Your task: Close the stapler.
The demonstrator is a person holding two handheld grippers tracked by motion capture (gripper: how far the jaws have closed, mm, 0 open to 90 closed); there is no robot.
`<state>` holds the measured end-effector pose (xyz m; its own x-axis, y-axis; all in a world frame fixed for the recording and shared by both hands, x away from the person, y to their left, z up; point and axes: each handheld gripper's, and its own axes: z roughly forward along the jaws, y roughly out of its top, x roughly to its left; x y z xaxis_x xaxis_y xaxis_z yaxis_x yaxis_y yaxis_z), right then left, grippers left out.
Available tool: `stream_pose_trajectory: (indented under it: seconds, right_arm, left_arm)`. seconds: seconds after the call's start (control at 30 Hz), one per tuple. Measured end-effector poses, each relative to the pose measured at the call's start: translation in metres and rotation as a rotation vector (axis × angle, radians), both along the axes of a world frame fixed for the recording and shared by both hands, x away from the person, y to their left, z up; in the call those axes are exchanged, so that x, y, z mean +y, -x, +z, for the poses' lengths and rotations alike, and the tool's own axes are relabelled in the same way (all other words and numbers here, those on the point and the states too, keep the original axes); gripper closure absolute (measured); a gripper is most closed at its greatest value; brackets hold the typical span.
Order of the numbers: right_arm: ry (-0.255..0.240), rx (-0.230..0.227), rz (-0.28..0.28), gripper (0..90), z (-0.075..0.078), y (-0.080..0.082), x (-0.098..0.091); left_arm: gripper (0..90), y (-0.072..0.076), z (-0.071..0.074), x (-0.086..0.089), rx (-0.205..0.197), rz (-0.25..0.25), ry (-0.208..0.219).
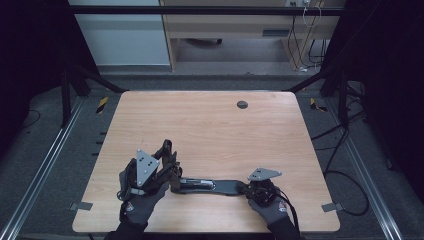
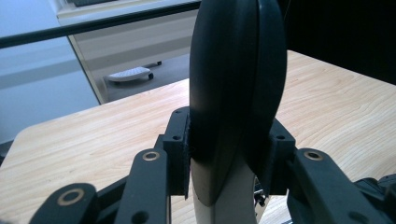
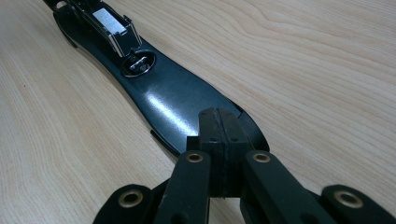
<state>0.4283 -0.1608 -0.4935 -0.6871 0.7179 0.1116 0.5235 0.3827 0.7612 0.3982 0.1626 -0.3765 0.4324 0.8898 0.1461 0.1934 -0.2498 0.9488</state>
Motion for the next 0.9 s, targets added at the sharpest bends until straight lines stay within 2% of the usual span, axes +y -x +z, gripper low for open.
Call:
stream_pose_trajectory:
  seconds: [0.3, 0.37, 0.4, 0.73, 0.9]
  right_arm:
    - [-0.004, 0.005, -0.004, 90.0, 0.0, 0.0, 0.0]
    - [-0.005, 0.005, -0.005, 90.0, 0.0, 0.0, 0.0]
    - [-0.004, 0.005, -0.005, 90.0, 0.0, 0.0, 0.0]
    - [-0.007, 0.008, -0.01, 90.0, 0.0, 0.001, 0.0]
    - [-0.014, 0.008, -0.011, 90.0, -0.001, 0.001, 0.0]
  left_arm:
    - [60.9, 0.003, -0.002, -0.021, -0.04, -0.008, -0.08]
    - [60.4, 0.002, -0.003, -0.025, -0.061, -0.022, -0.103]
    - [60.3, 0.004, -0.004, -0.028, -0.052, -0.022, -0.107]
    - [58.6, 0.006, -0.011, -0.057, -0.088, -0.057, -0.206]
    - [57.7, 0.007, -0.014, -0.064, -0.095, -0.075, -0.231]
